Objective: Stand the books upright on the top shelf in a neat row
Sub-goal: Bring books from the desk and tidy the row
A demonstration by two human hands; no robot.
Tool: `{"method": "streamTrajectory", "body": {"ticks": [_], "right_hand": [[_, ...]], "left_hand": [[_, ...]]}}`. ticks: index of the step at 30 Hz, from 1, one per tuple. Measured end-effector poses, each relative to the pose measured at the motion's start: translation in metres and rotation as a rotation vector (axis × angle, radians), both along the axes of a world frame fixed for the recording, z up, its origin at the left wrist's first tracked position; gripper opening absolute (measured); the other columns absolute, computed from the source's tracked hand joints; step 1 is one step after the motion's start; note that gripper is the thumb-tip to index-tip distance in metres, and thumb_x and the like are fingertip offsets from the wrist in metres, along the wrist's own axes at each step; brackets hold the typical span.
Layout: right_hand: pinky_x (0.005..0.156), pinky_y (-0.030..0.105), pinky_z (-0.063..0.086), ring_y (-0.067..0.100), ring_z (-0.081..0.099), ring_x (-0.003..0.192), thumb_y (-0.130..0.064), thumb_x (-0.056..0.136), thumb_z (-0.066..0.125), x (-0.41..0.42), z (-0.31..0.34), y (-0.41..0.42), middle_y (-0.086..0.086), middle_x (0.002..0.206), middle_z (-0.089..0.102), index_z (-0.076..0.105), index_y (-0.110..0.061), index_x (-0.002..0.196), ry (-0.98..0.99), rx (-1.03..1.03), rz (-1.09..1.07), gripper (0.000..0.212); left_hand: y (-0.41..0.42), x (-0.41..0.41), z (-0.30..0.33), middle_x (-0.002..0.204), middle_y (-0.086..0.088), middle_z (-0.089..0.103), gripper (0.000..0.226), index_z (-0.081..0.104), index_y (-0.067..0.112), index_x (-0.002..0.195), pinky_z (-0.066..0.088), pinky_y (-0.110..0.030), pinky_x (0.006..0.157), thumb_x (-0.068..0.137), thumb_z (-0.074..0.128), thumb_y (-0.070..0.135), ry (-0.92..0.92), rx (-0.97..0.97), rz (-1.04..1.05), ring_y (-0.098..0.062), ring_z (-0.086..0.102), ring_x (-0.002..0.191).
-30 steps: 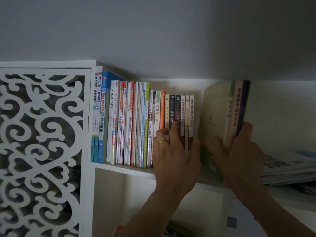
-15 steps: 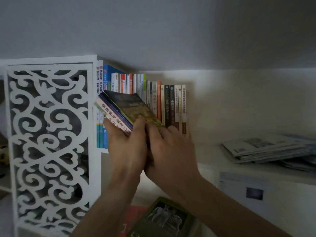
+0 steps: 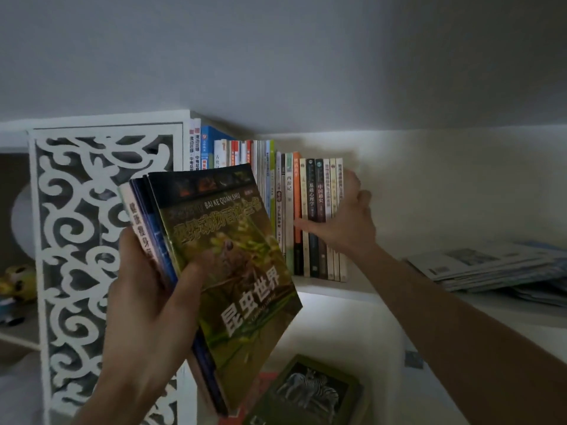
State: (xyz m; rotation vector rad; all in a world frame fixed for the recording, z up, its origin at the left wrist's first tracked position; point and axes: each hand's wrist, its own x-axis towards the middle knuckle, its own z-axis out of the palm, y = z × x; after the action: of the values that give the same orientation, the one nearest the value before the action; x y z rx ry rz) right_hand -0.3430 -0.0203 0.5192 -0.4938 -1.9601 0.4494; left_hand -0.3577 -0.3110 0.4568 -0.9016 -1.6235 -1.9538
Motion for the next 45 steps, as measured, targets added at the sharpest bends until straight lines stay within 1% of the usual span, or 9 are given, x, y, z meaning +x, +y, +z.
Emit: {"method": "streamTrajectory", "body": {"ticks": [3, 5, 7, 9, 15, 19, 27, 38, 45], "right_hand": [[0.103, 0.059, 0.045, 0.035, 0.045, 0.126, -0.061, 0.054, 0.091, -0.005, -0.008, 0.009, 0.012, 0.135, 0.041, 0.007, -0.033, 0.156, -0.013, 0.015, -0.006, 0.135], [0.104, 0.057, 0.045, 0.031, 0.045, 0.126, -0.062, 0.056, 0.09, -0.005, -0.01, 0.017, 0.01, 0.135, 0.043, 0.01, -0.031, 0.155, -0.008, 0.033, 0.007, 0.131], [0.103, 0.056, 0.047, 0.029, 0.047, 0.126, -0.061, 0.056, 0.09, -0.002, -0.01, 0.024, 0.009, 0.135, 0.046, 0.012, -0.03, 0.155, 0.0, 0.046, 0.021, 0.13], [0.101, 0.054, 0.049, 0.028, 0.049, 0.124, -0.057, 0.058, 0.091, -0.001, -0.009, 0.027, 0.008, 0.134, 0.048, 0.012, -0.028, 0.155, 0.015, 0.051, 0.017, 0.129], [0.075, 0.04, 0.05, 0.034, 0.059, 0.103, -0.054, 0.064, 0.087, -0.009, -0.021, 0.019, 0.013, 0.129, 0.042, 0.001, -0.018, 0.156, 0.164, 0.064, -0.222, 0.131], [0.075, 0.042, 0.051, 0.035, 0.061, 0.102, -0.059, 0.069, 0.082, 0.011, -0.021, 0.03, 0.012, 0.124, 0.049, 0.016, -0.011, 0.151, 0.224, 0.042, -0.196, 0.115], [0.08, 0.047, 0.051, 0.042, 0.059, 0.105, -0.037, 0.066, 0.087, 0.091, -0.021, 0.063, 0.015, 0.127, 0.051, 0.024, -0.011, 0.144, 0.31, 0.032, -0.373, 0.104], [0.077, 0.042, 0.048, 0.042, 0.06, 0.104, -0.048, 0.067, 0.087, 0.068, -0.024, 0.036, 0.016, 0.134, 0.048, 0.018, -0.011, 0.153, 0.253, 0.041, -0.391, 0.116], [0.071, 0.029, 0.037, 0.029, 0.061, 0.106, -0.05, 0.077, 0.078, 0.021, -0.022, 0.018, 0.007, 0.132, 0.048, 0.017, -0.02, 0.153, 0.162, 0.09, -0.284, 0.101]], "left_hand": [[0.006, -0.096, -0.046, 0.125, 0.001, 0.073, 0.087, 0.058, 0.022, 0.104, 0.058, -0.045, 0.084, 0.039, 0.1, 0.061, -0.173, -0.17, -0.03, -0.025, 0.072, 0.11], [0.003, -0.135, -0.047, 0.135, -0.012, 0.068, 0.12, 0.057, 0.014, 0.092, 0.055, -0.048, 0.094, -0.003, 0.083, 0.083, -0.245, -0.153, -0.099, -0.032, 0.067, 0.122], [0.002, -0.057, -0.016, 0.117, 0.009, 0.077, 0.067, 0.062, 0.028, 0.115, 0.058, -0.04, 0.082, 0.061, 0.094, 0.052, -0.157, -0.117, -0.113, -0.014, 0.075, 0.103], [0.012, 0.003, 0.016, 0.109, 0.017, 0.076, 0.04, 0.057, 0.04, 0.125, 0.057, -0.04, 0.083, 0.094, 0.071, 0.02, -0.058, -0.049, -0.112, -0.006, 0.074, 0.097], [0.045, -0.024, 0.033, 0.111, 0.018, 0.075, 0.038, 0.053, 0.036, 0.128, 0.06, -0.042, 0.086, 0.096, 0.066, 0.019, 0.07, -0.057, -0.135, -0.003, 0.074, 0.098], [0.065, -0.025, 0.065, 0.111, 0.023, 0.073, 0.037, 0.047, 0.029, 0.13, 0.061, -0.017, 0.068, 0.097, 0.065, 0.02, 0.189, -0.092, -0.146, 0.002, 0.072, 0.096], [0.162, -0.03, 0.094, 0.105, 0.004, 0.071, 0.039, 0.036, 0.022, 0.131, 0.061, -0.023, 0.062, 0.102, 0.06, 0.026, 0.343, -0.306, -0.057, -0.008, 0.073, 0.079], [0.246, -0.055, 0.065, 0.098, -0.016, 0.07, 0.072, 0.011, 0.0, 0.157, 0.062, -0.043, 0.061, 0.106, 0.052, 0.029, 0.4, -0.425, 0.345, -0.029, 0.072, 0.07], [0.239, -0.076, 0.033, 0.164, -0.023, 0.032, 0.061, 0.029, 0.009, 0.162, 0.028, -0.049, 0.124, 0.11, 0.042, 0.038, 0.872, -0.363, 0.692, -0.038, 0.03, 0.151]]}}
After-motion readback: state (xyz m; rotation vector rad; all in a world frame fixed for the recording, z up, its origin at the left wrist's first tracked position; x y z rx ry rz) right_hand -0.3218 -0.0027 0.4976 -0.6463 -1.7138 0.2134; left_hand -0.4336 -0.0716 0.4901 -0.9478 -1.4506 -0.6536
